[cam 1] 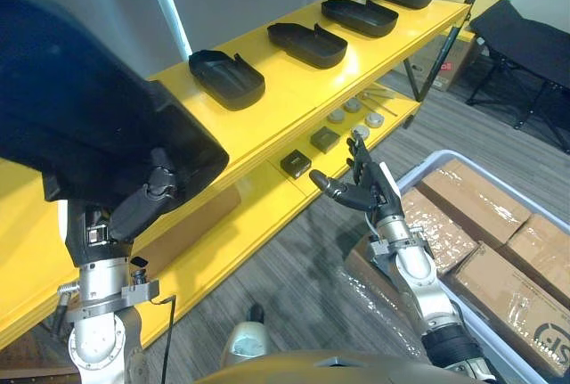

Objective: Walk over and take three plastic housings, then place them on the shelf

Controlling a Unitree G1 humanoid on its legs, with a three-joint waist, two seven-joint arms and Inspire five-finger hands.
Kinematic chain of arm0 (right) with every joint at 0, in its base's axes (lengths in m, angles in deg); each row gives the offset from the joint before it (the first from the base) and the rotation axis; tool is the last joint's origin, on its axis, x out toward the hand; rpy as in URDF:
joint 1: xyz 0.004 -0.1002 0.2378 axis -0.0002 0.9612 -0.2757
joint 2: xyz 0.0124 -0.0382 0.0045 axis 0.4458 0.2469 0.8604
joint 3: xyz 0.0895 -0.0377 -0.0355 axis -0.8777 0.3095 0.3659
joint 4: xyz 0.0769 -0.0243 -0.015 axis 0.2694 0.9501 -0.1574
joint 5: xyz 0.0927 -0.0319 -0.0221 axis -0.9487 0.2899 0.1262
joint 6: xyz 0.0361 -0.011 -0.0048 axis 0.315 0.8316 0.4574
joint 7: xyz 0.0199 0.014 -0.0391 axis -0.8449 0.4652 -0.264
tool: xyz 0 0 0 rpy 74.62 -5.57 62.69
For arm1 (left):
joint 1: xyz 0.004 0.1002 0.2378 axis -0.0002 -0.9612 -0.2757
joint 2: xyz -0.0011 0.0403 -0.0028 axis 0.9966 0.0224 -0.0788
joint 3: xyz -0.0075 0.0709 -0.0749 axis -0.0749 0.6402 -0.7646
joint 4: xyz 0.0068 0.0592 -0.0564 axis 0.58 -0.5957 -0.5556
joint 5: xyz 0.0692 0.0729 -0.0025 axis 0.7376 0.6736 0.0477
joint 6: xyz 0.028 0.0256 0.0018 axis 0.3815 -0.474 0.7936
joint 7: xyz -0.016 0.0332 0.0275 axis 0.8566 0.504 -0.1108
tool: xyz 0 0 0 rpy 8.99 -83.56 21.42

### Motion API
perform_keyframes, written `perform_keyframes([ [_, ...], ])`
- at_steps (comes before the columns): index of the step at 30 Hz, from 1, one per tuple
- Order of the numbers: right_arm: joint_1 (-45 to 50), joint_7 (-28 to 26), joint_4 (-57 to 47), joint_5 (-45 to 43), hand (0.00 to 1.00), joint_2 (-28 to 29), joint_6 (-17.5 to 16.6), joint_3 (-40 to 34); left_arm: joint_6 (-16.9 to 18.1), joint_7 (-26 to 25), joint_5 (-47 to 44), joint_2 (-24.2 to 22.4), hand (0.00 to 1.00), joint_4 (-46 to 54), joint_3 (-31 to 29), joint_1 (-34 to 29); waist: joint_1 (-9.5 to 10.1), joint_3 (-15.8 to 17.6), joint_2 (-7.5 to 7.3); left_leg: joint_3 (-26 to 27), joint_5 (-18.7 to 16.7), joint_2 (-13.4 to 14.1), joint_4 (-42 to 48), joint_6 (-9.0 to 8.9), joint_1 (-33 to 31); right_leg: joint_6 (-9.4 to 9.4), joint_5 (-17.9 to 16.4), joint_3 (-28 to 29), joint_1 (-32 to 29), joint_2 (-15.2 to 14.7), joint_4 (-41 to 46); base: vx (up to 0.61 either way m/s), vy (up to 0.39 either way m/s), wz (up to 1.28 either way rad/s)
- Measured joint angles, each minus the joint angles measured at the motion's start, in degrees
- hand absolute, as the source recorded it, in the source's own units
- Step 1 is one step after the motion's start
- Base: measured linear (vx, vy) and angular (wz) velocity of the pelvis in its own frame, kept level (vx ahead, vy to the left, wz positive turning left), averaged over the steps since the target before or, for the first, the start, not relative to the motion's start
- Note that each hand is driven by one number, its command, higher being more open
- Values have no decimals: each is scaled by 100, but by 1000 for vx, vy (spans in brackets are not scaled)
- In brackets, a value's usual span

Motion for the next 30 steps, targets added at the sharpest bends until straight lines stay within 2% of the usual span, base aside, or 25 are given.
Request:
perform_keyframes([
  [1,132,4,-92,-1,100,53,-35,-127,0,84,0,156,0,-32,79,158,-125,22,-28,-191,53,-81,-60,16,-5,16,-275,377,-75,31,265,-5,-21,63],
  [3,330,6,-224,-4,100,55,-134,-342,0,228,0,225,0,-100,217,387,-287,26,-35,-453,196,-202,-210,16,9,-6,-602,724,-172,59,587,18,-64,82],
  [6,420,-124,-278,-12,100,9,-168,-761,0,292,27,230,0,-282,446,688,-264,133,14,-645,396,-247,-306,-30,-10,-12,-792,674,-204,28,885,29,-81,47],
  [9,419,-330,-291,-18,100,-77,-178,-821,-2,134,35,230,0,-514,538,694,-265,164,46,-659,403,-227,-225,-27,-19,-71,-877,690,-171,60,967,-14,-52,17],
  [13,425,-609,-607,-232,100,-188,-222,-830,-29,14,52,208,0,-628,558,565,-281,388,70,-625,367,-165,-56,-30,0,-100,-1100,672,-91,113,1138,-82,-54,10],
  [17,420,-619,-663,-346,100,-164,-460,-832,-20,-144,99,196,0,-627,547,407,-266,509,-5,-598,9,-178,439,2,-130,-48,-1361,717,-101,44,1449,-93,-9,10],
  [21,419,-421,-783,-385,100,123,-643,-1002,-15,-250,98,82,0,-526,268,396,-244,559,-118,-599,-316,-423,930,75,-345,123,-1505,686,16,-198,1570,35,66,20],
  [22,419,-275,-844,-324,100,193,-667,-1109,-15,-202,99,83,0,-430,166,393,-244,552,-192,-585,-447,-547,1166,145,-451,203,-1558,681,97,-288,1524,131,170,49],
  [23,421,-113,-846,-192,100,267,-751,-1271,-14,-124,99,92,0,-288,64,384,-231,564,-317,-370,-681,-685,1523,381,-527,329,-1559,649,288,-394,1394,178,155,51],
  [24,428,-35,-859,-188,100,266,-781,-1334,6,-82,92,92,0,-227,24,386,-245,556,-307,-262,-846,-716,1621,468,-523,375,-1431,658,374,-399,1524,194,163,53],
  [25,384,118,-858,-169,100,219,-819,-1420,81,11,65,75,0,-225,-68,443,-232,554,-272,-353,-1024,-793,1827,364,-559,121,-1295,962,-7,-611,2490,150,133,46],
  [26,371,186,-858,-158,100,217,-824,-1447,86,38,64,87,0,-218,-106,453,-249,532,-266,-414,-1040,-845,1834,404,-537,-131,-1094,1136,-277,-700,2989,126,172,54],
  [27,322,301,-855,-70,100,224,-829,-1505,88,72,66,159,0,-210,-176,453,-269,531,-265,-490,-1067,-890,1698,463,-407,-420,-484,1485,-719,-771,3700,243,149,43],
  [28,255,371,-849,43,100,231,-836,-1528,87,47,67,257,0,-211,-236,462,-286,528,-268,-607,-1014,-880,1490,560,-226,-363,85,1803,-1023,-790,4234,283,94,39],
  [29,217,390,-850,60,100,231,-854,-1533,84,19,63,301,0,-213,-260,486,-318,536,-251,-666,-984,-882,1438,575,-160,-365,-126,1876,-1128,-763,4439,389,68,42],
  [30,118,397,-850,135,100,226,-863,-1536,78,-32,38,341,0,-234,-270,544,-378,540,-245,-810,-979,-861,1336,594,10,-431,-666,1928,-1261,-618,4584,327,27,48],
])
